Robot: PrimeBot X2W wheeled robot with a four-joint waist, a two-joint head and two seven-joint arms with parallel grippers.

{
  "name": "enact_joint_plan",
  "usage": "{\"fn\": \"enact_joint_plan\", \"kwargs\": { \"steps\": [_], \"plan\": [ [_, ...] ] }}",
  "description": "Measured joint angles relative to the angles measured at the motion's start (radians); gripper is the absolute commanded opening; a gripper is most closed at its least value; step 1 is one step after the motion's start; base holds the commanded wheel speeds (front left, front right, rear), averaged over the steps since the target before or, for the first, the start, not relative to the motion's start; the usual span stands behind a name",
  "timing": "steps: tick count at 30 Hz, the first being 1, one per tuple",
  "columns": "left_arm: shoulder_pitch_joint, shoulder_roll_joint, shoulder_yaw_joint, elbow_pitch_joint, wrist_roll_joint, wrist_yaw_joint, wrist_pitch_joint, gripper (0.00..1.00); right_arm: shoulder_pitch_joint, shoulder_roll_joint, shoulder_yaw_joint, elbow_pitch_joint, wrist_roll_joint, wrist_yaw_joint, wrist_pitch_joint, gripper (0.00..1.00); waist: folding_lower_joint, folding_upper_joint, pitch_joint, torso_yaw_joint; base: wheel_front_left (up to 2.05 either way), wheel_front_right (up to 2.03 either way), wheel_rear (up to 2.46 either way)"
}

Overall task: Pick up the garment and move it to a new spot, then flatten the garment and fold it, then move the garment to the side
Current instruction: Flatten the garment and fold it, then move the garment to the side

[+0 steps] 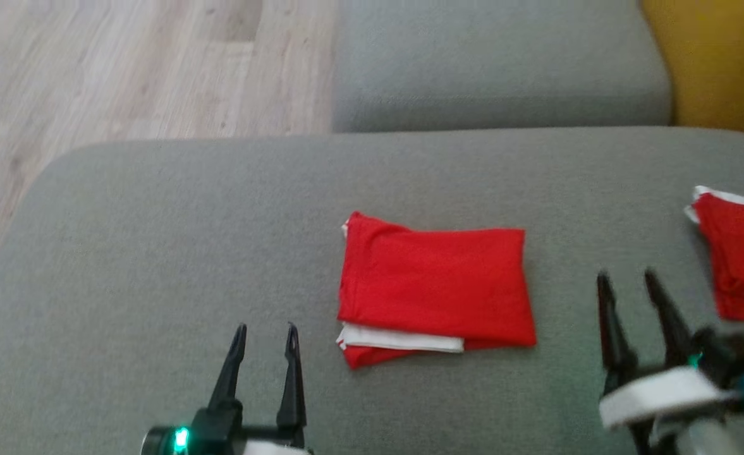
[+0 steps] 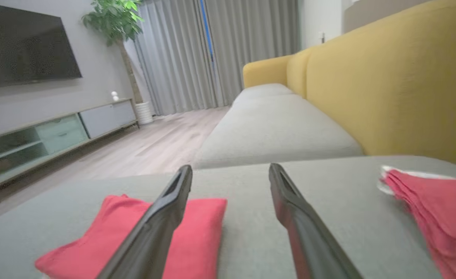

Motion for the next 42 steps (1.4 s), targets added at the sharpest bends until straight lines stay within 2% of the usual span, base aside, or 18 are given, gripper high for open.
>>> {"fn": "enact_joint_plan", "kwargs": {
  "steps": [3, 7, 19, 42],
  "plan": [
    [0.044, 0.000, 0.011, -0.001, 0.015, -0.009, 0.000, 1.00, 0.078, 0.027, -0.011, 0.013, -0.061, 0.000, 0.000, 1.00, -0.0001, 0.0000, -0.022, -0.020, 0.00, 0.00, 0.00],
    [0.093, 0.005, 0.027, 0.000, 0.058, -0.009, 0.000, 1.00, 0.148, 0.072, -0.016, -0.013, -0.077, 0.000, 0.000, 1.00, -0.0001, 0.0000, -0.044, -0.042, 0.00, 0.00, 0.00],
    [0.115, 0.001, 0.059, -0.002, 0.117, -0.027, 0.000, 1.00, 0.192, 0.076, -0.006, -0.038, -0.106, 0.000, 0.000, 1.00, 0.0000, 0.0000, -0.063, -0.035, 0.00, 0.00, 0.00],
    [0.124, -0.012, 0.093, 0.000, 0.138, -0.054, 0.000, 1.00, 0.211, 0.077, -0.002, -0.043, -0.131, 0.000, 0.000, 1.00, 0.0000, 0.0000, -0.053, -0.035, 0.00, 0.00, 0.00]
  ]
}}
